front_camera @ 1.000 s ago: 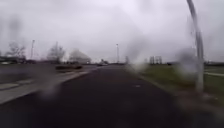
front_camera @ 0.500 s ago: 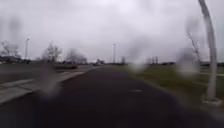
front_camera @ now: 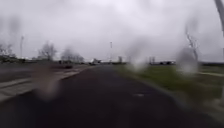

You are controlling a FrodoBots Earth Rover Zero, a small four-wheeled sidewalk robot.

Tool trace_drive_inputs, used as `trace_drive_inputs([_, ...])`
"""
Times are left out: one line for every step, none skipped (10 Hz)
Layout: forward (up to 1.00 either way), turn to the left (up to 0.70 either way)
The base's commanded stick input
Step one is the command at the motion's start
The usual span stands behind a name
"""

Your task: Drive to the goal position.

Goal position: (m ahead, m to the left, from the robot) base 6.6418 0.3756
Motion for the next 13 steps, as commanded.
trace_drive_inputs([1.0, 0.0])
trace_drive_inputs([1.0, 0.0])
trace_drive_inputs([1.0, 0.0])
trace_drive_inputs([1.0, 0.0])
trace_drive_inputs([1.0, 0.0])
trace_drive_inputs([1.0, 0.01])
trace_drive_inputs([1.0, 0.19])
trace_drive_inputs([1.0, 0.36])
trace_drive_inputs([1.0, 0.39])
trace_drive_inputs([1.0, 0.4])
trace_drive_inputs([1.0, 0.0])
trace_drive_inputs([1.0, 0.0])
trace_drive_inputs([1.0, 0.16])
